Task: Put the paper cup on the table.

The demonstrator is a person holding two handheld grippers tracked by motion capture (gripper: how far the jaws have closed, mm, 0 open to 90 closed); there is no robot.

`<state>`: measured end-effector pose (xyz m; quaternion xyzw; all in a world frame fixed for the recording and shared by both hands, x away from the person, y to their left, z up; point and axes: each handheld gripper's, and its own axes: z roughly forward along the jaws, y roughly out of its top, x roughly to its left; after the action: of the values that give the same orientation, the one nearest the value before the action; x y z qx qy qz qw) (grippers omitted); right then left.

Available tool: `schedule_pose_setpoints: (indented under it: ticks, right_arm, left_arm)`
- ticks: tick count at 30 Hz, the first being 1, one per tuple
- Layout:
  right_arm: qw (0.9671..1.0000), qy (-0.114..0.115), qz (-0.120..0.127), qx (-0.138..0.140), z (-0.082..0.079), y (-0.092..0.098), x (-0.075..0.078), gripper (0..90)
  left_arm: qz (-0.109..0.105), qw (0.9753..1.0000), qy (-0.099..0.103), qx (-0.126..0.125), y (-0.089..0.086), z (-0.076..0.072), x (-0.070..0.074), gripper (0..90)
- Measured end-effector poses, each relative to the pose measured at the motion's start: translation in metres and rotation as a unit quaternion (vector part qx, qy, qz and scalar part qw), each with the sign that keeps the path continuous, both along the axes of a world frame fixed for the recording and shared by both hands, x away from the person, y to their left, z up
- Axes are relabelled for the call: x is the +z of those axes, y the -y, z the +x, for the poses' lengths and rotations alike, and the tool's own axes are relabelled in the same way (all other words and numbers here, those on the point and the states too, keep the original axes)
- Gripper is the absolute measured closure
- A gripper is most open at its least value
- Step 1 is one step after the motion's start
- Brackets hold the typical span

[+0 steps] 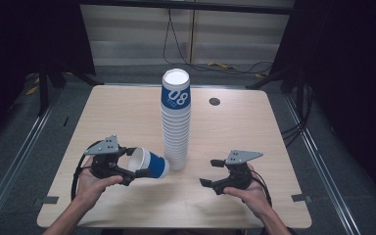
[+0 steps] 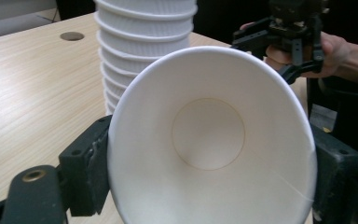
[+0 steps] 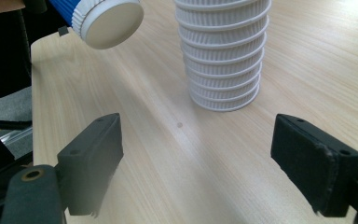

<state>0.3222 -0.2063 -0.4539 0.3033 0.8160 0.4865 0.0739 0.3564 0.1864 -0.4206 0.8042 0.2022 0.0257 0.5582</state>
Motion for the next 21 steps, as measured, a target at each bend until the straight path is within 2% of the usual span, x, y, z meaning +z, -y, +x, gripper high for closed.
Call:
schedule_pose_setpoints:
  ticks: [5, 9, 10, 11, 15, 17, 18, 19, 20, 21]
  right_arm:
    - [0.9999, -0.005, 0.0, -0.013, 0.001, 0.002, 0.0, 15.4]
    - [0.9998, -0.008, -0.003, -0.016, 0.001, 0.002, -0.001, 14.6]
    - [0.9998, -0.009, -0.003, -0.016, 0.002, 0.002, -0.002, 14.5]
    - [0.9998, -0.01, -0.002, -0.018, 0.002, 0.003, -0.002, 14.4]
    - [0.9997, -0.012, 0.001, -0.023, 0.001, 0.006, -0.004, 14.4]
    - [0.9997, -0.012, 0.002, -0.023, 0.001, 0.008, -0.004, 14.4]
    - [0.9996, -0.014, 0.002, -0.026, 0.002, 0.011, -0.005, 14.4]
    - [0.9995, -0.015, 0.004, -0.028, 0.003, 0.012, -0.005, 14.4]
    - [0.9995, -0.015, 0.004, -0.028, 0.003, 0.012, -0.005, 14.4]
    - [0.9994, -0.014, 0.004, -0.03, 0.003, 0.013, -0.005, 14.4]
  left_arm:
    - [0.018, 0.9997, -0.003, 0.018, -0.008, 0.006, 0.005, 17.7]
    - [0.016, 0.9993, -0.008, 0.033, -0.014, 0.01, 0.007, 17.4]
    - [0.024, 0.9987, -0.007, 0.045, -0.017, 0.013, 0.008, 17.4]
    - [0.024, 0.9987, -0.007, 0.045, -0.017, 0.013, 0.008, 17.4]
    - [0.035, 0.9966, -0.002, 0.075, -0.023, 0.024, 0.01, 17.3]
    - [0.033, 0.9962, -0.005, 0.08, -0.024, 0.026, 0.01, 17.2]
    - [0.038, 0.995, -0.004, 0.093, -0.027, 0.031, 0.011, 17.1]
    - [0.037, 0.9947, -0.013, 0.096, -0.029, 0.034, 0.012, 17.0]
    - [0.037, 0.9947, -0.013, 0.096, -0.029, 0.034, 0.012, 16.7]
    - [0.041, 0.9931, -0.021, 0.108, -0.031, 0.036, 0.015, 16.7]
